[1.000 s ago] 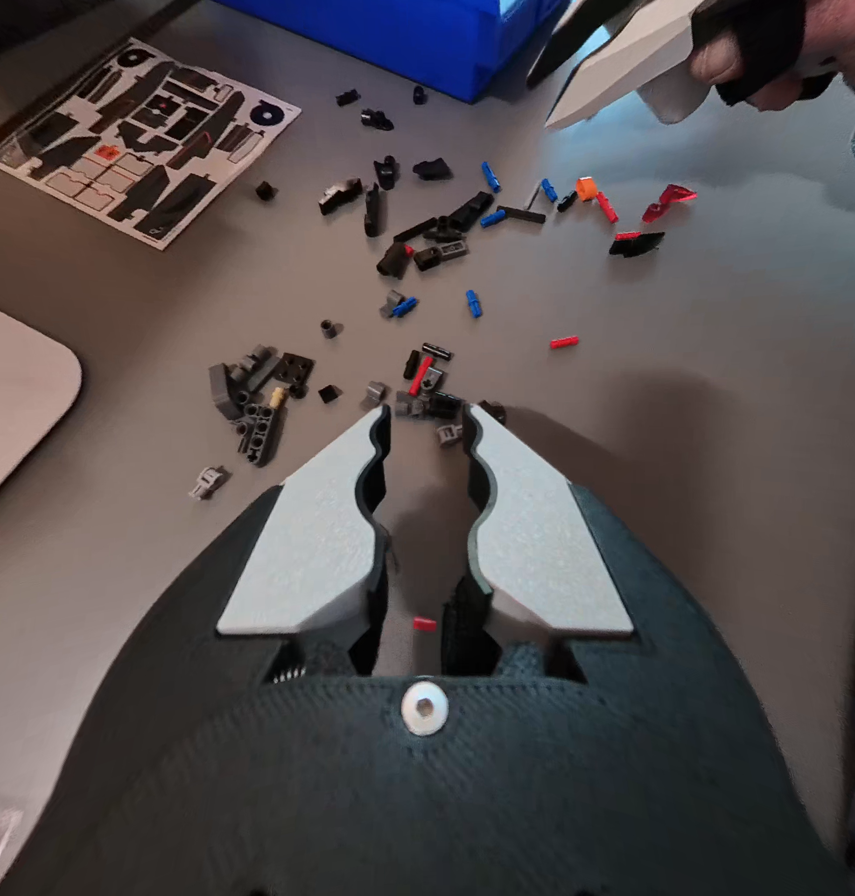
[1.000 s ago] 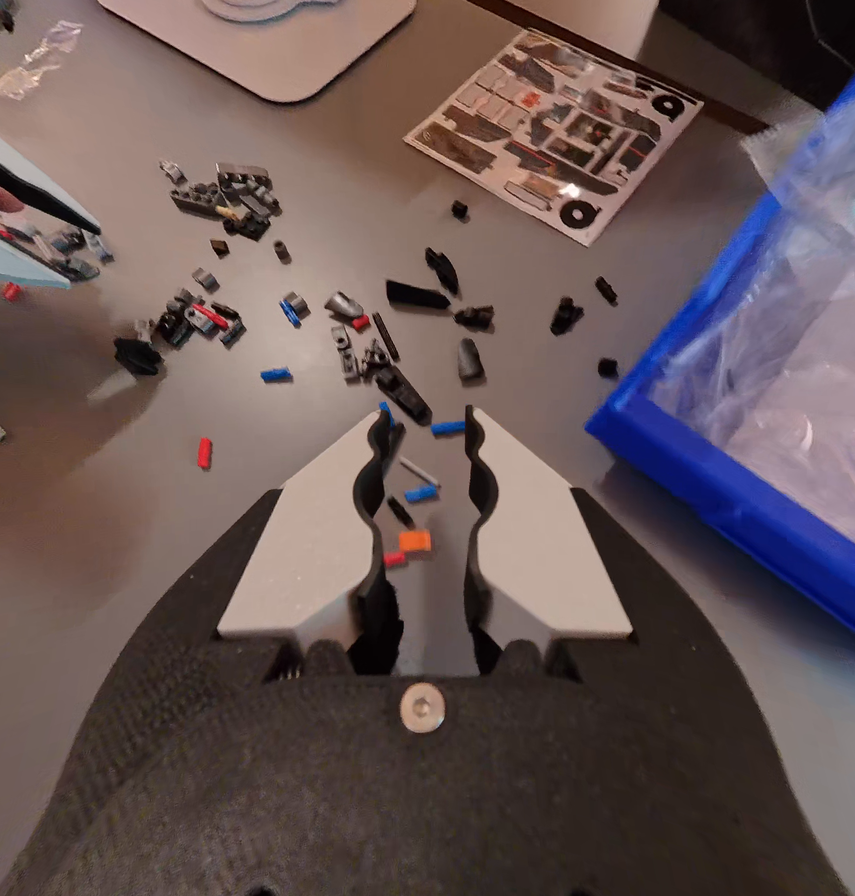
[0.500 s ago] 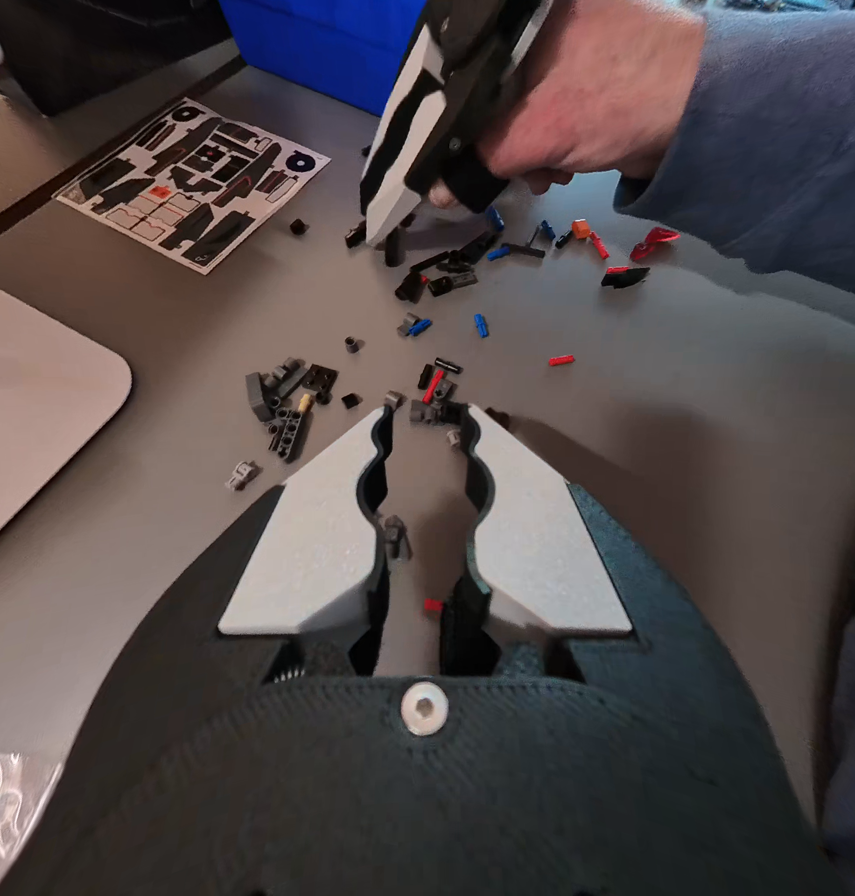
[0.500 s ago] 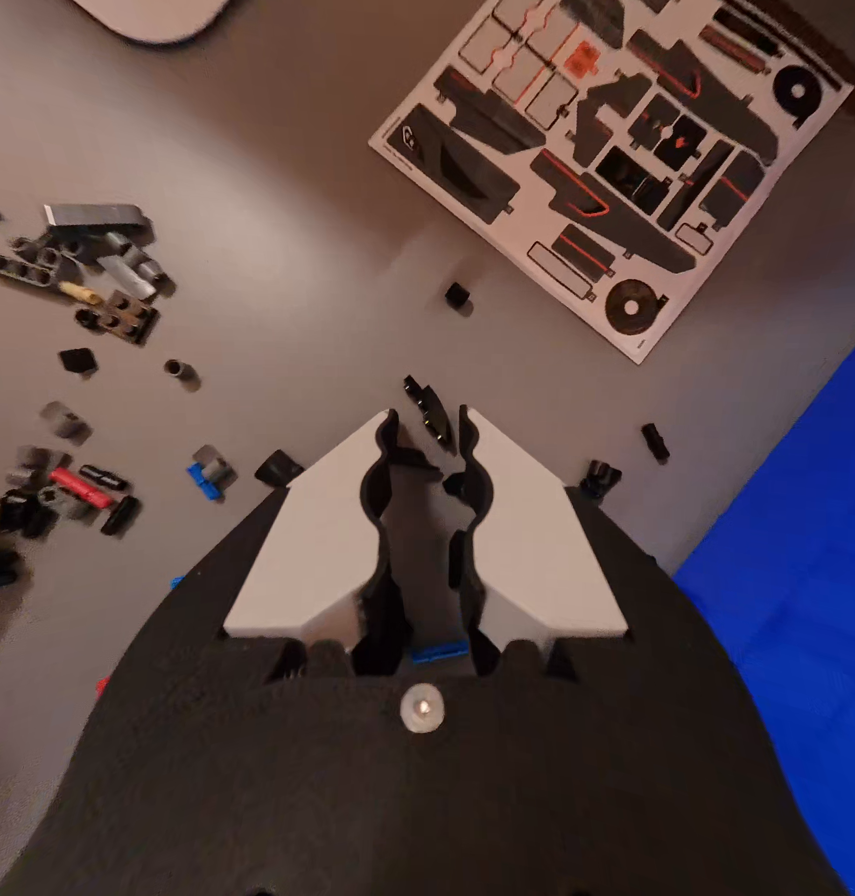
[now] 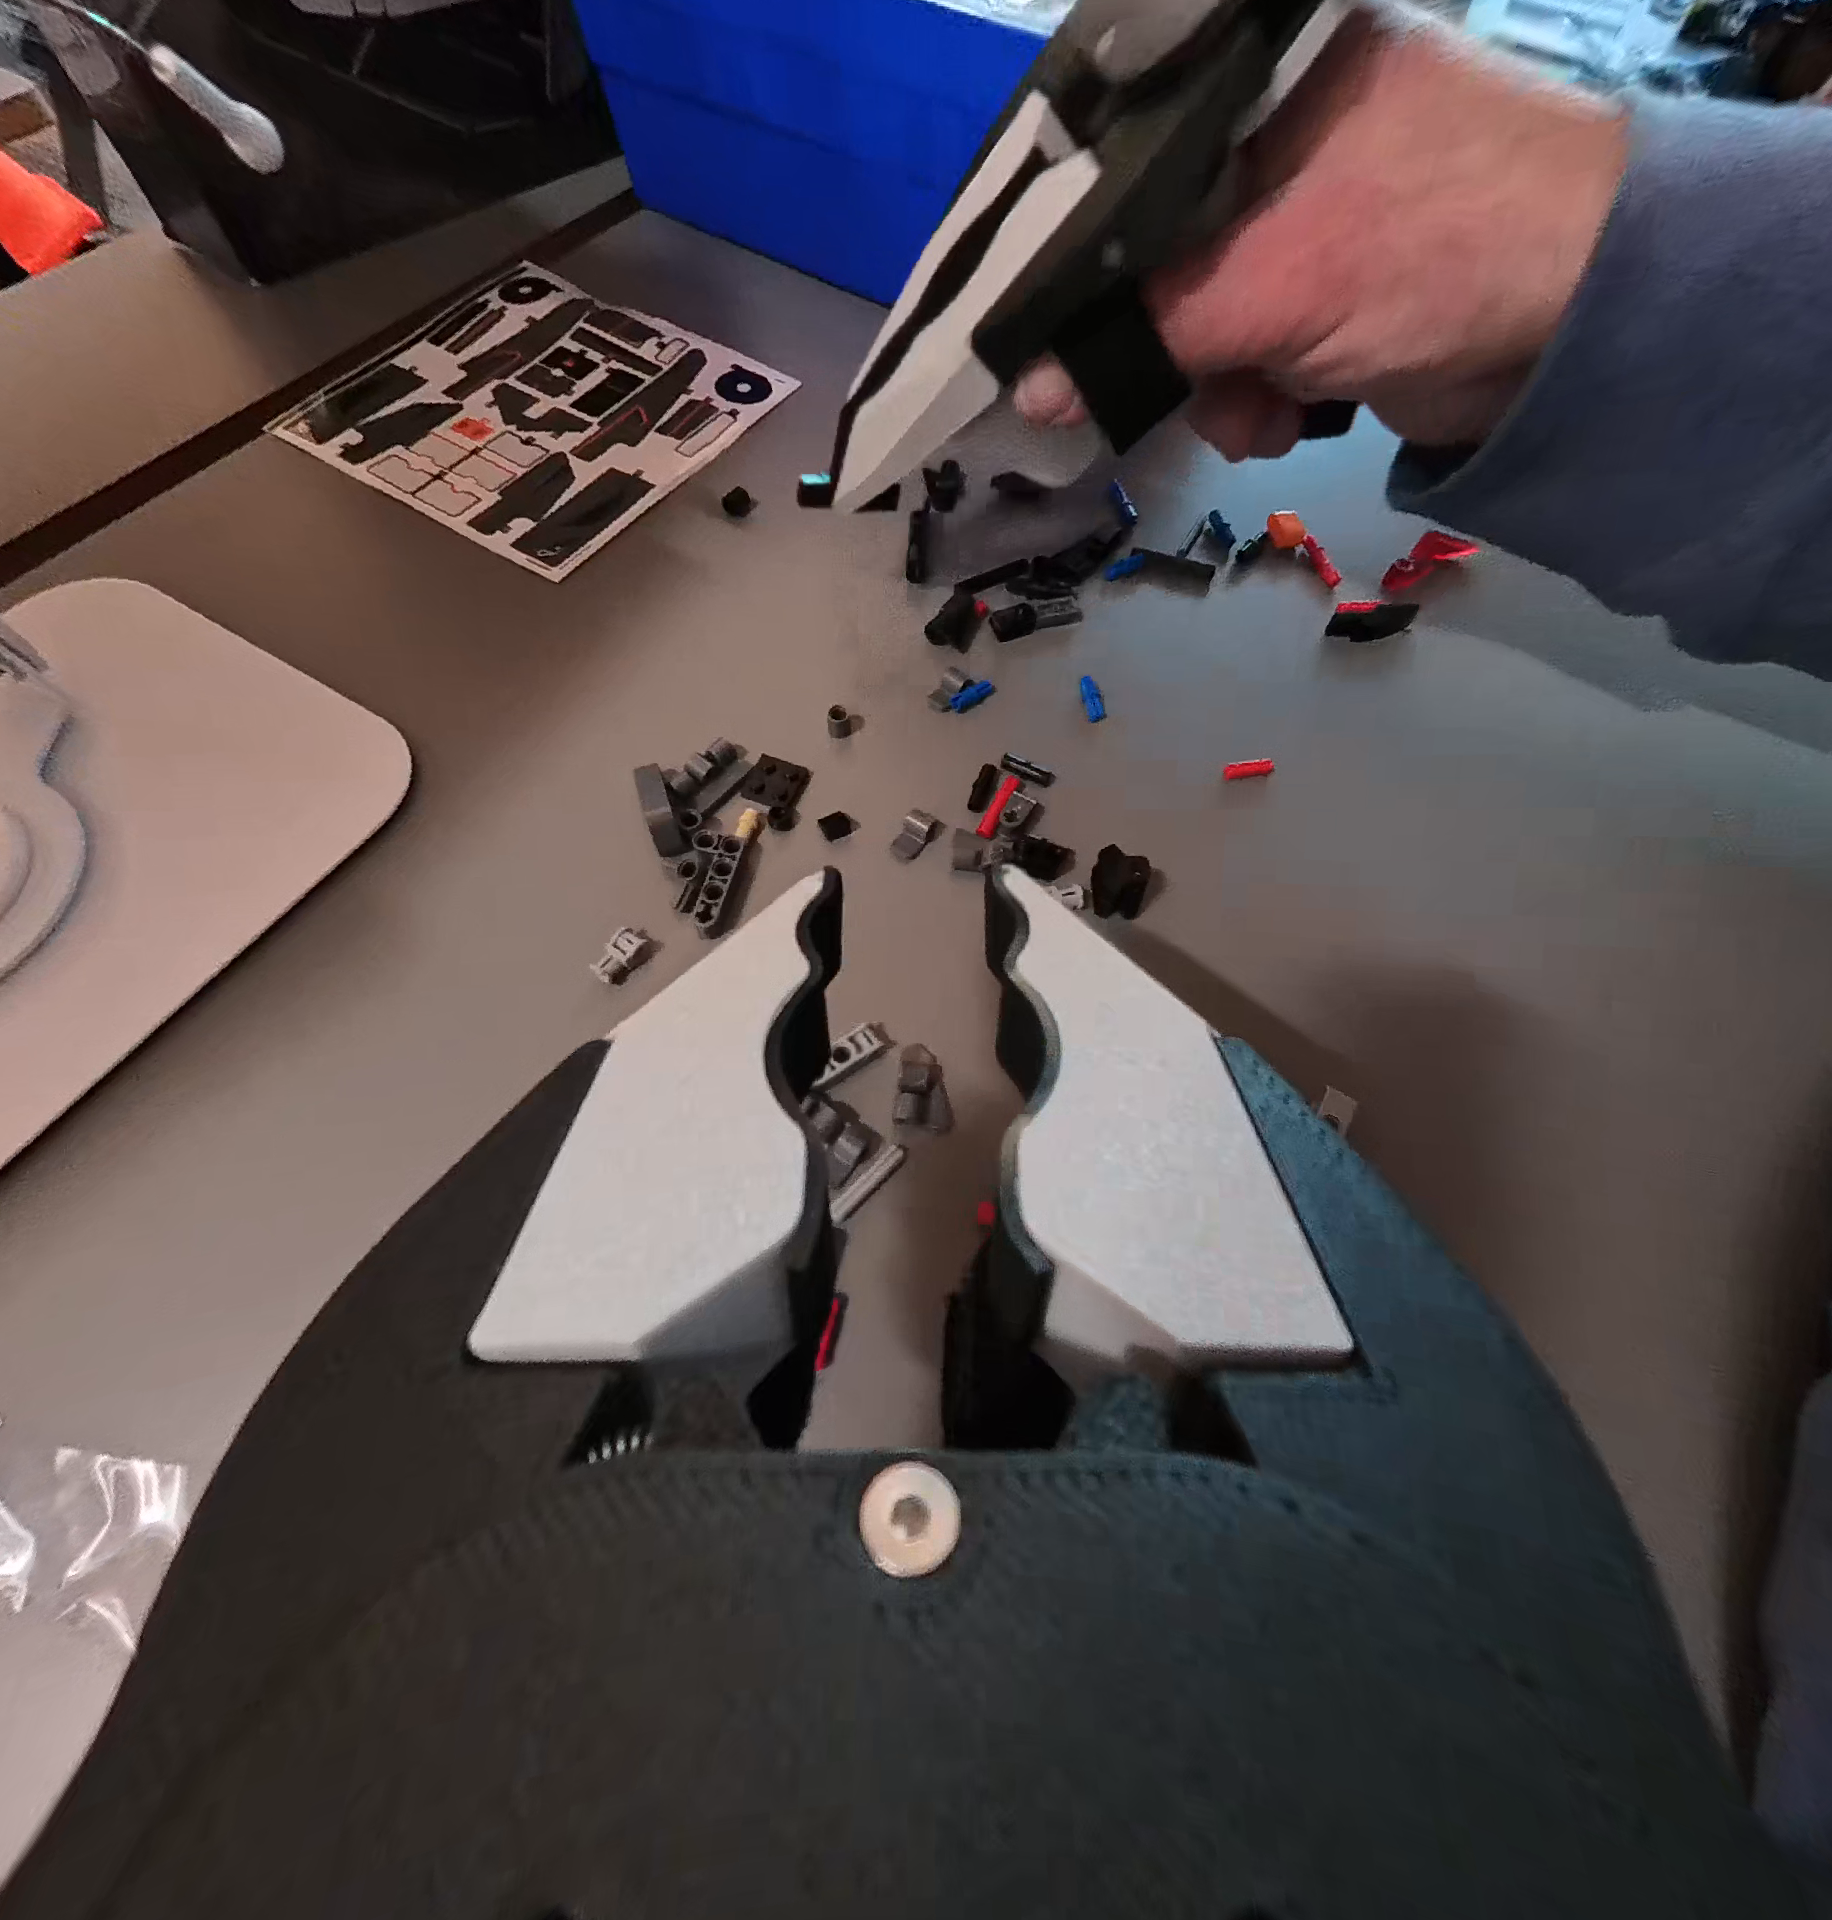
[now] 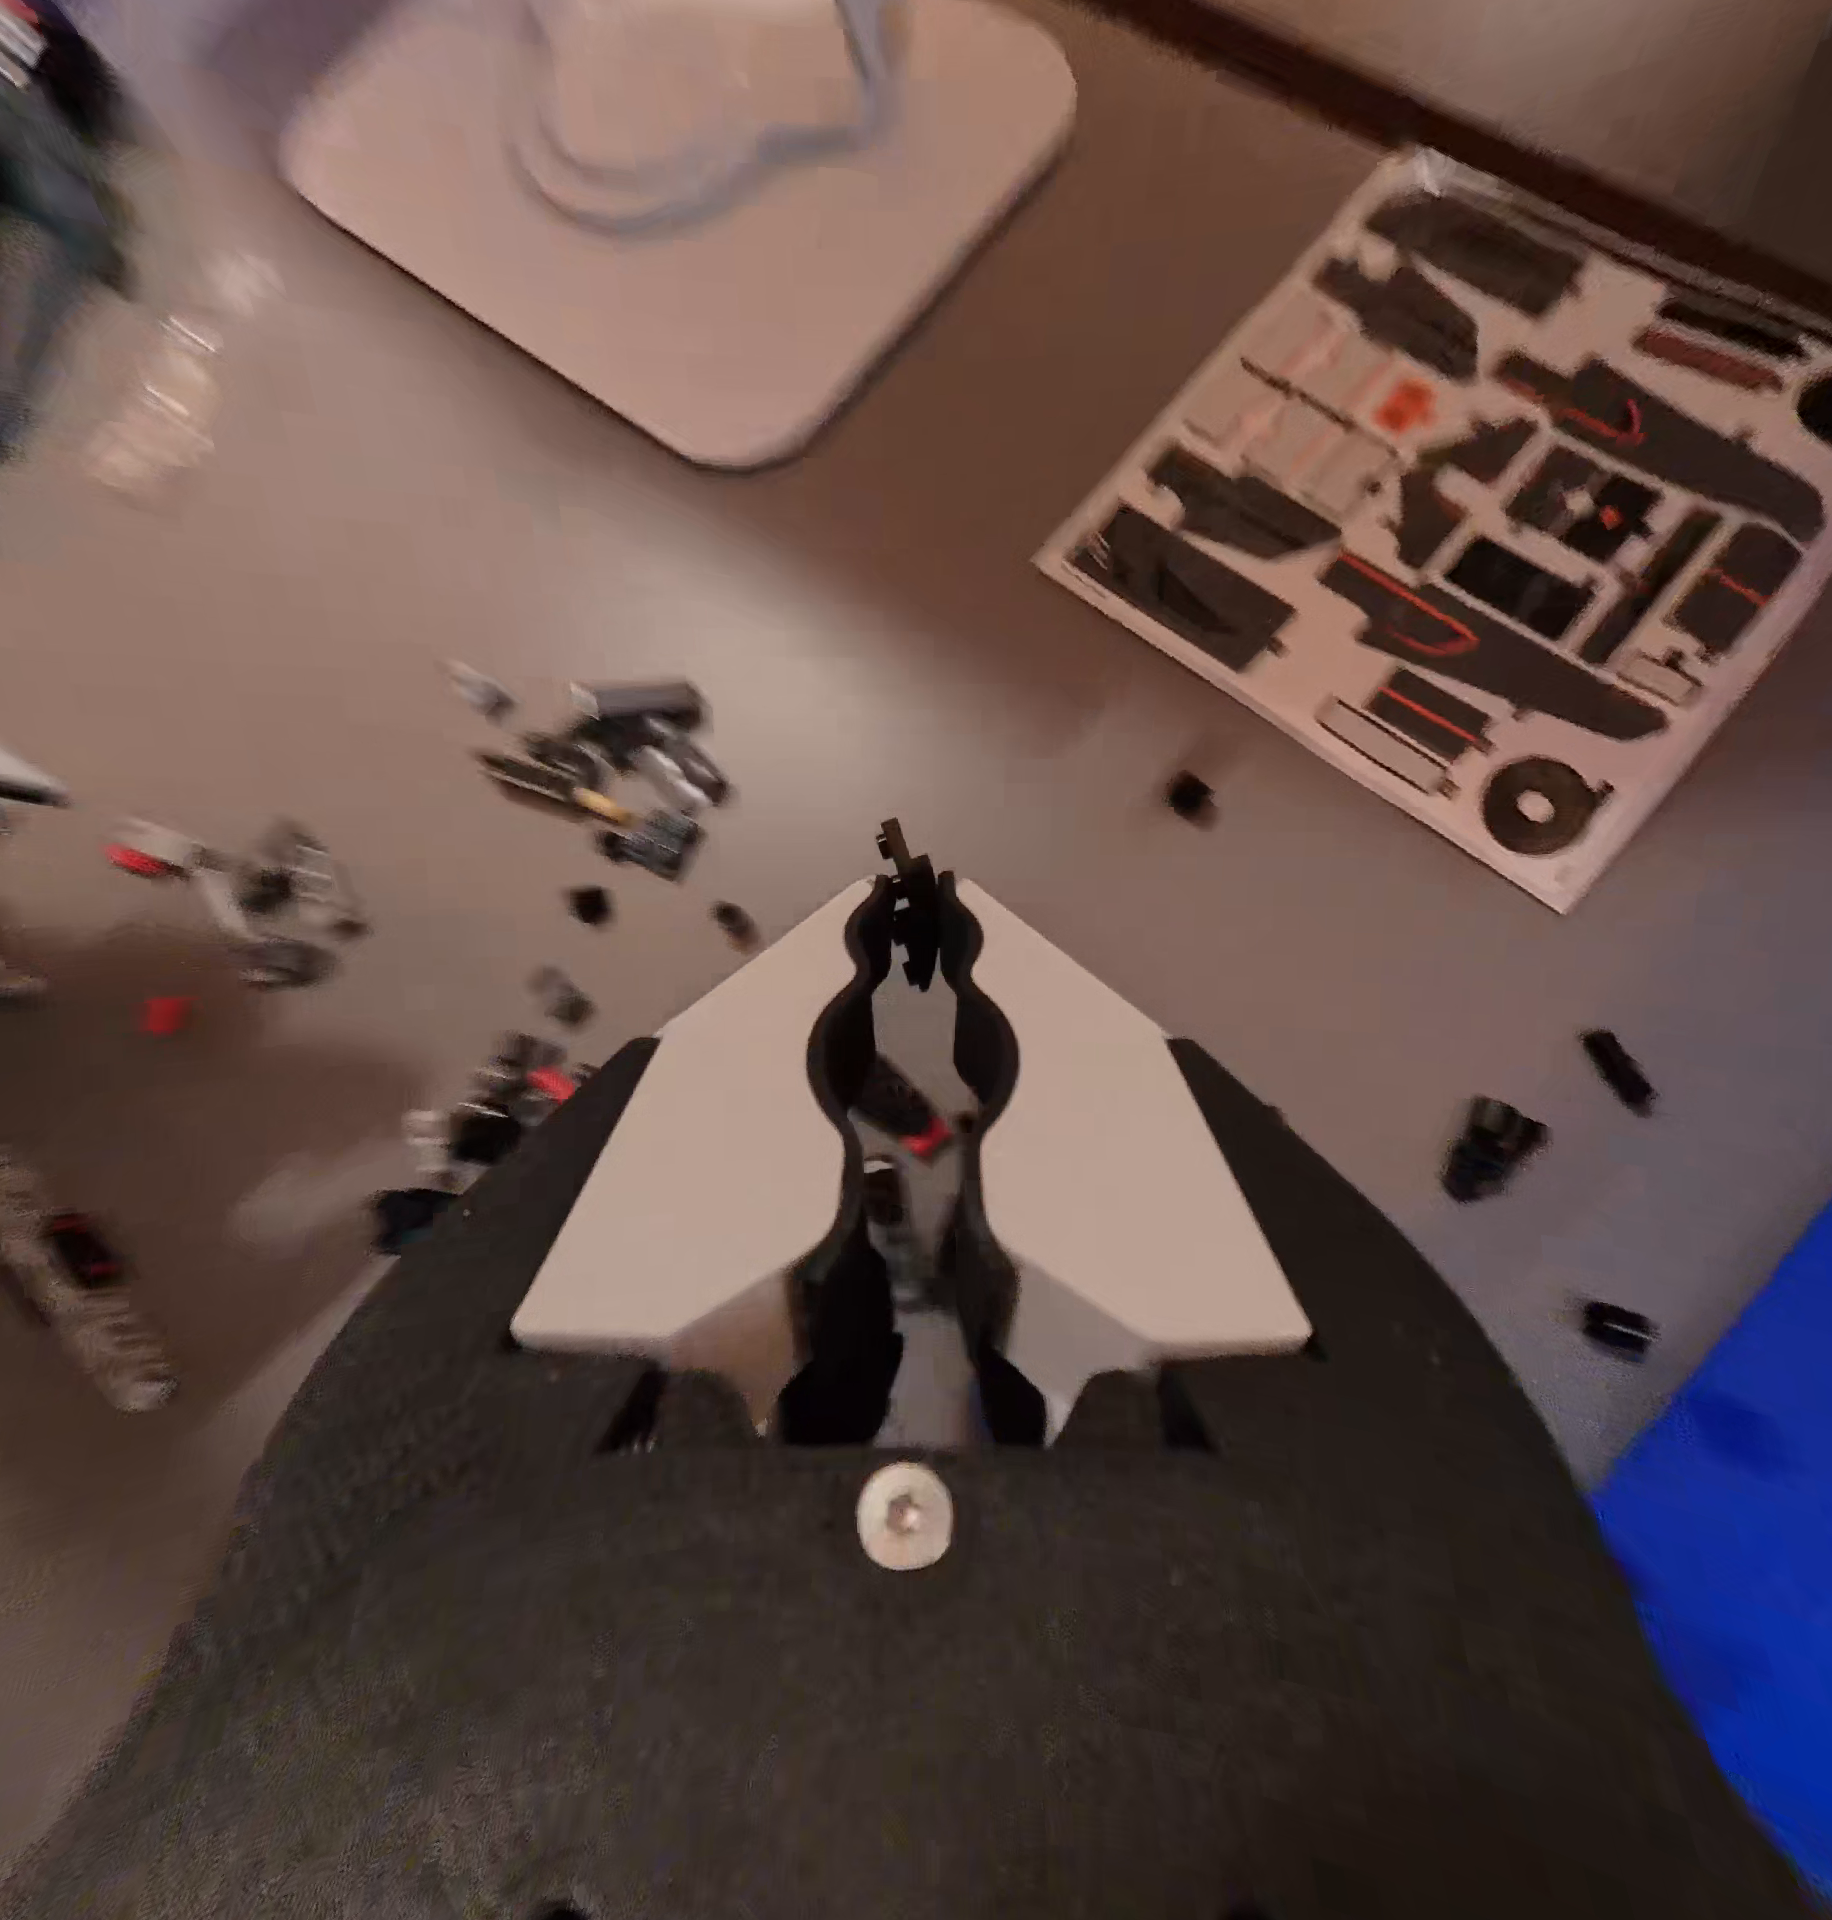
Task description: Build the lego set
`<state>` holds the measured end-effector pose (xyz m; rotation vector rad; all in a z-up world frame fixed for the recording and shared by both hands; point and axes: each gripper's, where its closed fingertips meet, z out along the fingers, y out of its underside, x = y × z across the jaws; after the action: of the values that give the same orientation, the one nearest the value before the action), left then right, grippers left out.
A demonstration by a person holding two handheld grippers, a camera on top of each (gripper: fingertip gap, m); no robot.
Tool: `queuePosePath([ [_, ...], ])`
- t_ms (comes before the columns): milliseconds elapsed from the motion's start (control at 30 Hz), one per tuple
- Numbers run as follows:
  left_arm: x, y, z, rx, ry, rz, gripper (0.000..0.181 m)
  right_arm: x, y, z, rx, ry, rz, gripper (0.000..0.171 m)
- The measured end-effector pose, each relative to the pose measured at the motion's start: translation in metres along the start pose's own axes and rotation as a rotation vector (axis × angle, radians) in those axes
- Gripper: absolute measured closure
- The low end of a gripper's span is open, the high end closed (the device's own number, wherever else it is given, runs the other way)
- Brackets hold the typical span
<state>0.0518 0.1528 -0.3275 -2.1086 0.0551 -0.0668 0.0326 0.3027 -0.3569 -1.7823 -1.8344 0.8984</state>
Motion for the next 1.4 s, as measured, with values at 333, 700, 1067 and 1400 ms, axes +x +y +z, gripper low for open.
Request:
queuePosePath([
  [333, -0.017, -0.041, -0.011, 0.149, -0.097, 0.051, 0.148, -0.127, -0.091, -0.052, 0.461, -0.588, 0.325, 0.166],
  [700, -0.045, -0.108, -0.049, 0.325, -0.422, 0.312, 0.147, -0.155, -0.133, -0.067, 0.732, -1.016, 0.774, 0.166],
  [1067, -0.051, -0.122, -0.057, 0.330, -0.536, 0.416, 0.164, -0.158, -0.146, -0.073, 0.822, -1.071, 0.856, 0.166],
  [1400, -0.052, -0.122, -0.064, 0.347, -0.454, 0.360, 0.175, -0.158, -0.147, -0.075, 0.839, -1.021, 0.802, 0.166],
])
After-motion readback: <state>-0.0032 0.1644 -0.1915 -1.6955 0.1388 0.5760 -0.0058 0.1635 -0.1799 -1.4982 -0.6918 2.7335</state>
